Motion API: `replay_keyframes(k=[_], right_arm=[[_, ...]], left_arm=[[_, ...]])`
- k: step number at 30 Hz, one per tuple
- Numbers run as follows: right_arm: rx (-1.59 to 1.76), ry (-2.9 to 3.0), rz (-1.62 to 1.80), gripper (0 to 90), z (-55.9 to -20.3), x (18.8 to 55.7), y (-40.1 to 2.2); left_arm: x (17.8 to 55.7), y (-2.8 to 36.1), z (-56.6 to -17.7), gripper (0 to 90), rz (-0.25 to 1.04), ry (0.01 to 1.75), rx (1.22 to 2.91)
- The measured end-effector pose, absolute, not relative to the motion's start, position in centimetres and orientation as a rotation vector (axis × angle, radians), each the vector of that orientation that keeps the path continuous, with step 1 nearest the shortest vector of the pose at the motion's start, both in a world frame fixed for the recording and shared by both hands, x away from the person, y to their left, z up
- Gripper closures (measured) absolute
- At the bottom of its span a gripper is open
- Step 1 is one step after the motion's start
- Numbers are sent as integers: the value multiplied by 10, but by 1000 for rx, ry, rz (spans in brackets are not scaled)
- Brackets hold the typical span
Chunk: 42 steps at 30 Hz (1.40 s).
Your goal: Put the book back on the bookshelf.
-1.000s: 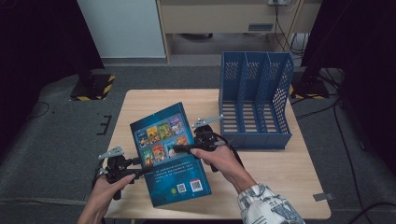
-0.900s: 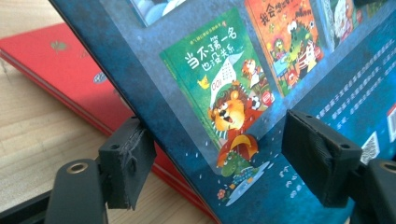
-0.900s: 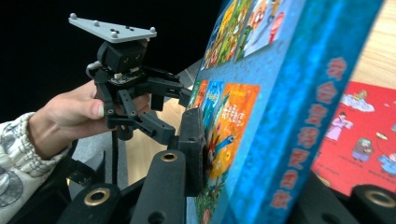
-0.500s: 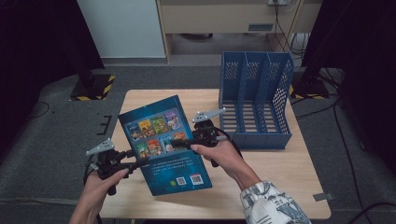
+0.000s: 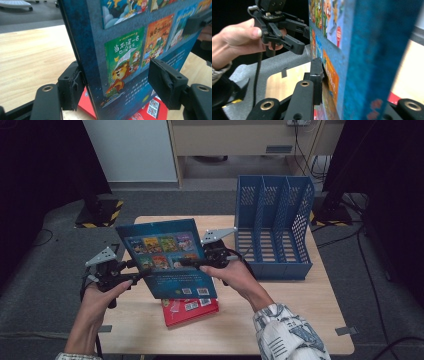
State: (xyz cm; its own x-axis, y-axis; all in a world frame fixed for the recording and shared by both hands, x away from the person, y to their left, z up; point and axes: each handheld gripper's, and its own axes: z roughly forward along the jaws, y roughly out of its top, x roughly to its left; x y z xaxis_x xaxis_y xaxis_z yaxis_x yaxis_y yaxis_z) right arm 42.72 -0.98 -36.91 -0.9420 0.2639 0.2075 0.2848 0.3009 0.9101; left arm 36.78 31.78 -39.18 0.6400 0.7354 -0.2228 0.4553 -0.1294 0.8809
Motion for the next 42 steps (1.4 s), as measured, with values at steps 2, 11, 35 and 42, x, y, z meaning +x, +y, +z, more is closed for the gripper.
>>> replay_keyframes(k=[2,11,35,42], right_arm=[[-513,-2529,-1786,772,-371,429,-10],[-454,-2583,-1830,767,-378,427,-10],[-471,-2531,-1992,641,-375,414,-24],[-474,-2514,-2025,541,-362,415,-28]], left_arm=[[369,319,-392,306,330,960,1758],[371,316,-391,333,379,952,1756],[367,306,-389,366,417,927,1758],[367,304,-390,371,417,922,1752]])
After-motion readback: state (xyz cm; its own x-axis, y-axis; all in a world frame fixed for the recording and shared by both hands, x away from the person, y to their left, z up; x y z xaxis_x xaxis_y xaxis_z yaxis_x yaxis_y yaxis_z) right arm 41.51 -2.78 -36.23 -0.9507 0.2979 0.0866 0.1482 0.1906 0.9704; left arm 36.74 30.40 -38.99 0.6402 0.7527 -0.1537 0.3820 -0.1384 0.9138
